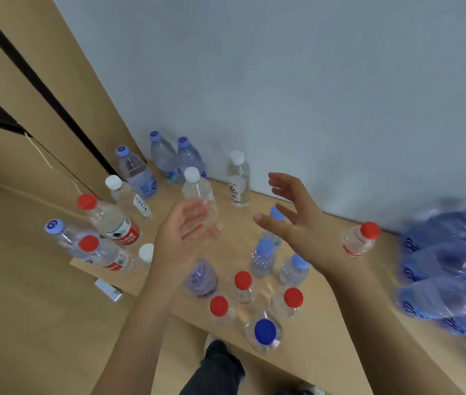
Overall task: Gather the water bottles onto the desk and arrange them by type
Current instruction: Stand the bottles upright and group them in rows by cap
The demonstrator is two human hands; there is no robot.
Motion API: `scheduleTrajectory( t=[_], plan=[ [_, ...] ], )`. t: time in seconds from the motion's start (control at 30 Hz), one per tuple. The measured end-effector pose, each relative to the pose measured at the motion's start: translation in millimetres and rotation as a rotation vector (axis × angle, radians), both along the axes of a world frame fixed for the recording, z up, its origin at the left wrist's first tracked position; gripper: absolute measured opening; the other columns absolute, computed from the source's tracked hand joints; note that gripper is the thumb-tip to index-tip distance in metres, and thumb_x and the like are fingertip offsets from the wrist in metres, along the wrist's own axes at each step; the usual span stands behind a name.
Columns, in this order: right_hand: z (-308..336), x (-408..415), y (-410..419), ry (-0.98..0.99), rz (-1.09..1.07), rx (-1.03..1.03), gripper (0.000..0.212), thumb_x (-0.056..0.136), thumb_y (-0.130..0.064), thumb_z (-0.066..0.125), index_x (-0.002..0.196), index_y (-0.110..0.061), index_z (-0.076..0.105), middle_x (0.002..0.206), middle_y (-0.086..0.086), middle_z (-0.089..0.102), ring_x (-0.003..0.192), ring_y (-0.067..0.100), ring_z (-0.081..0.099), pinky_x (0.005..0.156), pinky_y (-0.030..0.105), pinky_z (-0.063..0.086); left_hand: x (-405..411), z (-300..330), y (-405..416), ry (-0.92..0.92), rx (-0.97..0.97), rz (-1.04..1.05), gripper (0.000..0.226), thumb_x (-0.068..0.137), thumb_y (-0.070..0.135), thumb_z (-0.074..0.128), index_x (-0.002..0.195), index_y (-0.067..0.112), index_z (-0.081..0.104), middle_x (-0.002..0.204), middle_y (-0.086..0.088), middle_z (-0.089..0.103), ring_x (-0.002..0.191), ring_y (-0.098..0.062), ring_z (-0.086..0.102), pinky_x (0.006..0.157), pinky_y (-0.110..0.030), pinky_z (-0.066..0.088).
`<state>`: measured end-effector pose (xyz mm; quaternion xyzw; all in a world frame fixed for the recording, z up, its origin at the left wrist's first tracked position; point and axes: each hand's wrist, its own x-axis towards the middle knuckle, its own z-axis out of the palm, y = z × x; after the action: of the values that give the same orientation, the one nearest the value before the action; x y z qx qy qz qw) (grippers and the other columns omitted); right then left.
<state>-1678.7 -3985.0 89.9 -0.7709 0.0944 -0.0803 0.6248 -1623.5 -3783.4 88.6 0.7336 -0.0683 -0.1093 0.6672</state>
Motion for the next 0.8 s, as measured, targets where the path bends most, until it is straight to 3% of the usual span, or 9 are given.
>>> scheduleTrajectory(
  t=[0.13, 0.33, 0.6, 0.73, 0.8],
  plan=[
    [-4, 49, 42, 0.015, 0.035, 0.011, 0.064, 0.082, -0.020, 0.079, 0.136, -0.033, 0.045, 0.136, -0.017, 0.049, 0.128, -0.004, 0.044, 0.108, 0.024, 0.040, 42, -7, 44, 0.034, 0.013, 0.031, 0.045, 0.080, 0.002, 0.078, 0.114, 0.026, 0.061, 0.118, 0.006, 0.068, 0.108, -0.004, 0.065, 0.096, -0.027, 0.052],
    [-15, 107, 90, 0.038, 0.082, -0.004, 0.063, 0.082, -0.020, 0.080, 0.132, -0.038, 0.047, 0.123, -0.030, 0.054, 0.125, -0.007, 0.046, 0.101, 0.019, 0.041, 87, -21, 91, 0.055, 0.016, 0.096, 0.043, 0.077, 0.012, 0.081, 0.112, 0.030, 0.062, 0.112, 0.013, 0.069, 0.105, 0.001, 0.065, 0.090, -0.019, 0.053],
    [-13, 174, 118, 0.044, 0.064, 0.015, 0.059, 0.084, -0.013, 0.076, 0.134, -0.026, 0.047, 0.133, -0.010, 0.052, 0.125, 0.001, 0.049, 0.101, 0.021, 0.046, 138, -33, 108, 0.110, 0.005, 0.107, 0.040, 0.080, 0.007, 0.079, 0.111, 0.027, 0.062, 0.112, 0.011, 0.068, 0.103, -0.001, 0.066, 0.093, -0.021, 0.052],
    [-10, 206, 108, 0.009, 0.003, -0.019, 0.054, 0.085, -0.011, 0.076, 0.125, -0.032, 0.047, 0.121, -0.020, 0.053, 0.107, -0.015, 0.053, 0.085, 0.009, 0.048, 163, -39, 99, 0.119, 0.002, 0.071, 0.041, 0.080, 0.006, 0.079, 0.107, 0.030, 0.061, 0.111, 0.012, 0.067, 0.107, -0.002, 0.064, 0.095, -0.021, 0.052],
    [-11, 219, 100, 0.022, -0.020, -0.060, 0.055, 0.085, -0.015, 0.076, 0.128, -0.033, 0.047, 0.122, -0.018, 0.053, 0.107, -0.014, 0.053, 0.080, 0.006, 0.048, 175, -44, 93, 0.134, -0.002, 0.045, 0.042, 0.081, 0.006, 0.079, 0.110, 0.029, 0.060, 0.114, 0.011, 0.066, 0.109, -0.003, 0.063, 0.096, -0.022, 0.051]
  ],
)
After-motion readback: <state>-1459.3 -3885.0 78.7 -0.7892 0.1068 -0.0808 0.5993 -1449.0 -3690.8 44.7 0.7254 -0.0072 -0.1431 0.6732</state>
